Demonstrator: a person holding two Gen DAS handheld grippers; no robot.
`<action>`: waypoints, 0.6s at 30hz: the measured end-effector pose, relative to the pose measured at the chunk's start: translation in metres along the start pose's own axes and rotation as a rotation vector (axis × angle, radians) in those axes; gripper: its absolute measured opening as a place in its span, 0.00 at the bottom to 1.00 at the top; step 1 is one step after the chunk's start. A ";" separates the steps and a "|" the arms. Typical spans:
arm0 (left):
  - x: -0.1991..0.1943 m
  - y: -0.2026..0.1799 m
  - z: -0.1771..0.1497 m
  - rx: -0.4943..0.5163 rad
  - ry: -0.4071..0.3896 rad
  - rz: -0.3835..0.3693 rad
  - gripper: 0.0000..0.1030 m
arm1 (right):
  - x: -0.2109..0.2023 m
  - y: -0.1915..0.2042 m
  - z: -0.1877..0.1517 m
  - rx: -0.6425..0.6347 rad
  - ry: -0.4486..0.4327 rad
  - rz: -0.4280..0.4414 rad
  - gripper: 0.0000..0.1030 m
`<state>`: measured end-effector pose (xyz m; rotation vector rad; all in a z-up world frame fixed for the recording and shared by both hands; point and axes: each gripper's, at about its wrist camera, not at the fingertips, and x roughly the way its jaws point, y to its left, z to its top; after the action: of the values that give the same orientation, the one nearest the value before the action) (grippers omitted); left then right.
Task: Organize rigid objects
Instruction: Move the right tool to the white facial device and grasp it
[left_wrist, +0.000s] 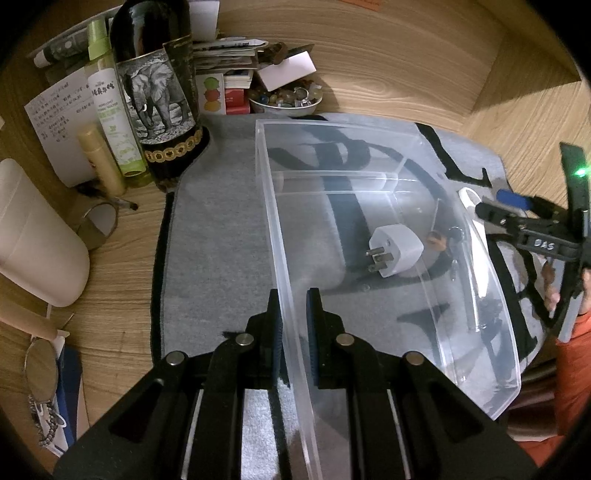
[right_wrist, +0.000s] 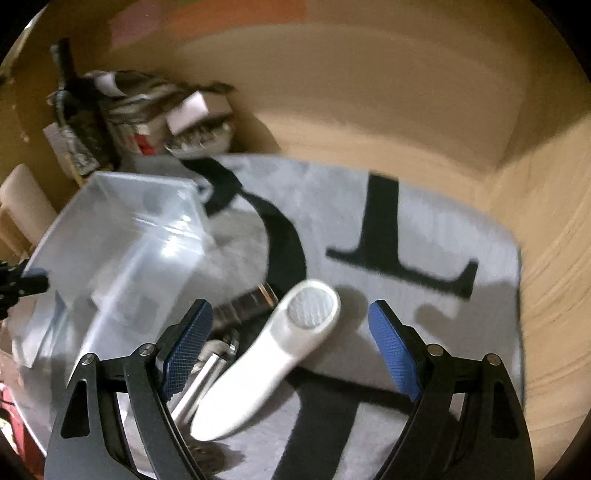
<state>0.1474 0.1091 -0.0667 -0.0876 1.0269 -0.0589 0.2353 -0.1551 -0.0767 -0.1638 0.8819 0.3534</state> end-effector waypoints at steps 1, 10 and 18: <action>0.000 0.000 0.000 0.001 -0.001 0.002 0.11 | 0.005 -0.004 -0.004 0.015 0.012 0.003 0.82; 0.000 -0.001 -0.001 0.002 -0.002 0.008 0.11 | 0.032 -0.016 -0.020 0.093 0.087 0.067 0.69; -0.001 0.000 -0.001 0.006 -0.006 0.009 0.11 | 0.031 -0.015 -0.022 0.083 0.076 0.093 0.41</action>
<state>0.1464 0.1093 -0.0666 -0.0775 1.0215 -0.0530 0.2427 -0.1682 -0.1148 -0.0602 0.9796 0.3982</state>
